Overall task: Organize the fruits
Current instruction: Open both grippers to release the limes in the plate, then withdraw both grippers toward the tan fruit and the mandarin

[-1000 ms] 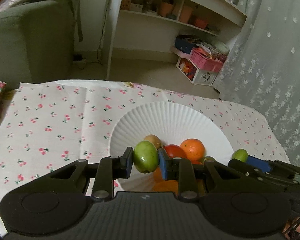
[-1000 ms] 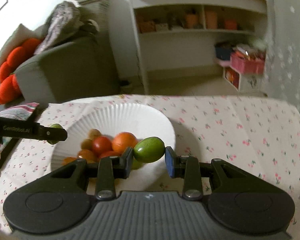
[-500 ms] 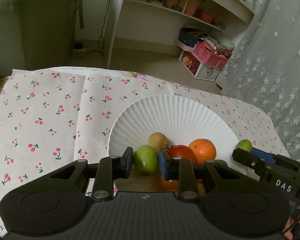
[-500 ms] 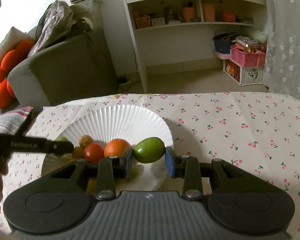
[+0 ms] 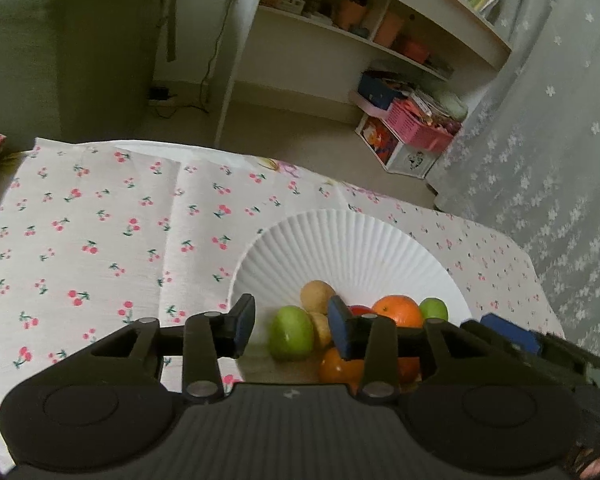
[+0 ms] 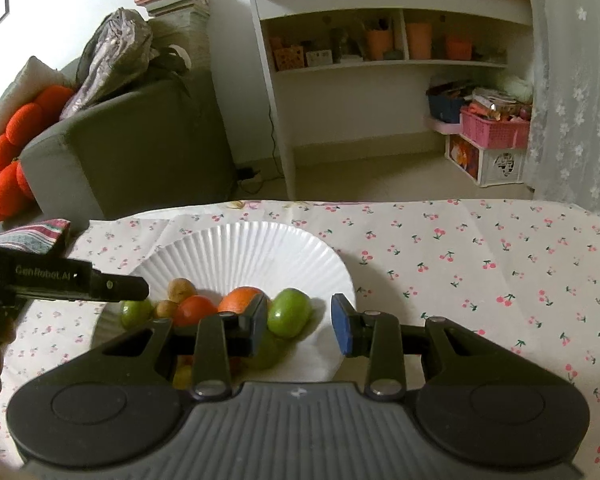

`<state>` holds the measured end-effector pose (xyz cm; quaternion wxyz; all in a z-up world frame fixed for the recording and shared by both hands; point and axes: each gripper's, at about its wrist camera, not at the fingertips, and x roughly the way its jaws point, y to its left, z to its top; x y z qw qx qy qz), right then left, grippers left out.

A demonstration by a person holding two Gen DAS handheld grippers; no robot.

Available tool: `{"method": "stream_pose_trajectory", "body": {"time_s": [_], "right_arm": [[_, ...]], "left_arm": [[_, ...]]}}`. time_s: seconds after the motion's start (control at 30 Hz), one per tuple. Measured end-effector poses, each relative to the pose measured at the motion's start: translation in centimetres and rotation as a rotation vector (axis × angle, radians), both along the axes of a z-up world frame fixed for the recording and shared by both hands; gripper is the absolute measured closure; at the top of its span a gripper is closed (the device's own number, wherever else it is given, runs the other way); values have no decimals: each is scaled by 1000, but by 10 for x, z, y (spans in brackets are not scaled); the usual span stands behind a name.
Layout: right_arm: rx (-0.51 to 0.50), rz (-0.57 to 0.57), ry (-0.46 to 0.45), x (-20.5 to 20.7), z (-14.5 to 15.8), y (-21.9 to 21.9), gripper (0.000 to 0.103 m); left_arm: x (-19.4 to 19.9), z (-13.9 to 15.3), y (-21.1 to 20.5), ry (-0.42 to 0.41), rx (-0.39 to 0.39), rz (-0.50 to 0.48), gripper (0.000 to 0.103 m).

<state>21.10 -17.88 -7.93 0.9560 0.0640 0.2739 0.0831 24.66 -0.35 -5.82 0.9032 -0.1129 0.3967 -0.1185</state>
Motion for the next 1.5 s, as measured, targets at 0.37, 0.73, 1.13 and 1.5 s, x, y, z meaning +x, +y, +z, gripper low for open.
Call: {"method": "stream_pose_trajectory", "body": {"time_s": [0.37,0.73,1.13,1.5], "right_arm": [[-40,89,-15,-22,2,27,64],[-35,152,19,-35,1,33,59],[-50,192,16,-49,0,33,41],[-92,323,7,-72,4,45,35]], "left_arm": [[-28,17,-3,-29,67,-7,67],[-58,18,5,-14,120,15,56],[-91,25,8,-31,155,22,39],[-117,22,6,-33,154,-3,36]]}}
